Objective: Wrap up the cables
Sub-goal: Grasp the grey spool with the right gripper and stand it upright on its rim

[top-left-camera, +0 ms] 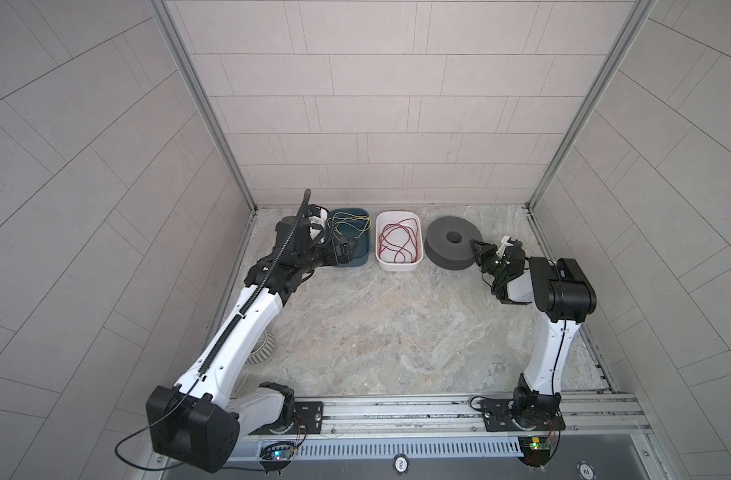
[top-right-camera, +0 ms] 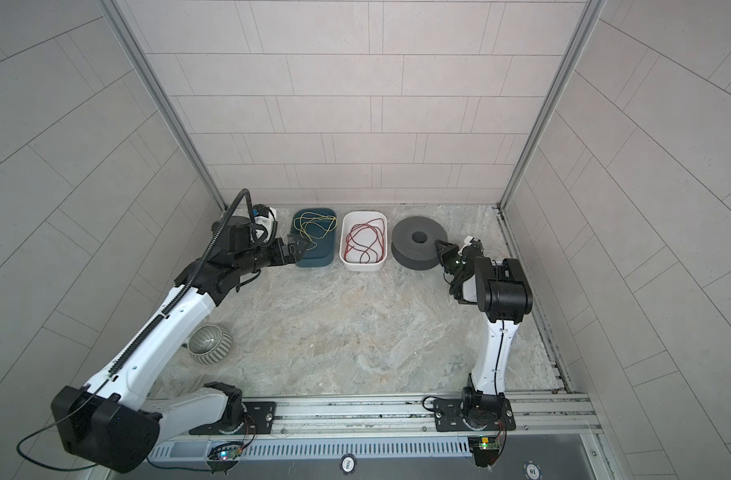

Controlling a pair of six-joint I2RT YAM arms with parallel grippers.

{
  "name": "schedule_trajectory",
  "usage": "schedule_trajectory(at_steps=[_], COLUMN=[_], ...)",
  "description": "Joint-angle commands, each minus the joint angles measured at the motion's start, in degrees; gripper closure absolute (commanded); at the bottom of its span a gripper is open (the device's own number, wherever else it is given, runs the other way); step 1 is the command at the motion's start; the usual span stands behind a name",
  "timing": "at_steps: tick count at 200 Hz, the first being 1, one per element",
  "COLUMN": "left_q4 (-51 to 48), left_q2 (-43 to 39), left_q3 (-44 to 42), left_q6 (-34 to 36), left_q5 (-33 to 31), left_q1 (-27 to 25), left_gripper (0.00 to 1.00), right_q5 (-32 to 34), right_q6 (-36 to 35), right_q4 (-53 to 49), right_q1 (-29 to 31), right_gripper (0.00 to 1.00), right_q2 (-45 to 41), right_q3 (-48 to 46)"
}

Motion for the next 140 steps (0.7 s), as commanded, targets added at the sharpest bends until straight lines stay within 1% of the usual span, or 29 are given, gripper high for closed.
schedule_trajectory(at_steps=[1, 12, 40, 53, 78, 99, 120, 130, 140], left_q4=[0.2, 0.2, 0.2, 0.1, -0.5, -1.1, -1.4, -1.4, -1.5], left_q2=[0.0, 0.1, 0.3, 0.3, 0.2, 0.3, 0.1, -0.2, -0.2], left_q3=[-0.5, -0.5, -0.5, -0.5, -0.3, 0.1, 0.2, 0.1, 0.1], left_q6=[-0.2, -0.3, -0.3, -0.2, -0.3, -0.2, -0.2, -0.1, 0.1], left_q5=[0.2, 0.0, 0.1, 0.0, -1.7, -1.8, -1.9, -1.9, -1.9], left_q1=[-0.2, -0.2, -0.2, -0.2, -0.2, -0.2, -0.3, -0.3, -0.3], left_gripper=[0.01, 0.01, 0.01, 0.01, 0.01, 0.01, 0.01, 0.01, 0.01], right_q5=[0.1, 0.2, 1.6, 2.0, 5.3, 12.0, 18.8, 22.1, 23.9], right_q6=[-0.8, -1.8, -5.0, -7.4, -16.2, -25.2, -33.2, -36.2, -38.3], right_q4=[-0.1, -1.7, -5.7, -9.4, -25.6, -39.5, -53.6, -58.3, -60.5], right_q1=[0.3, 0.3, 0.4, 0.7, 2.6, 5.7, 9.4, 11.3, 12.7], right_gripper=[0.95, 1.00, 1.00, 1.00, 1.00, 1.00, 1.00, 1.00, 1.00], right_q2=[-1.5, -3.1, -8.5, -11.8, -21.3, -30.2, -37.0, -39.4, -41.3], right_q3=[-0.5, -0.9, -2.4, -2.6, -1.6, -0.3, 3.5, 5.0, 5.7])
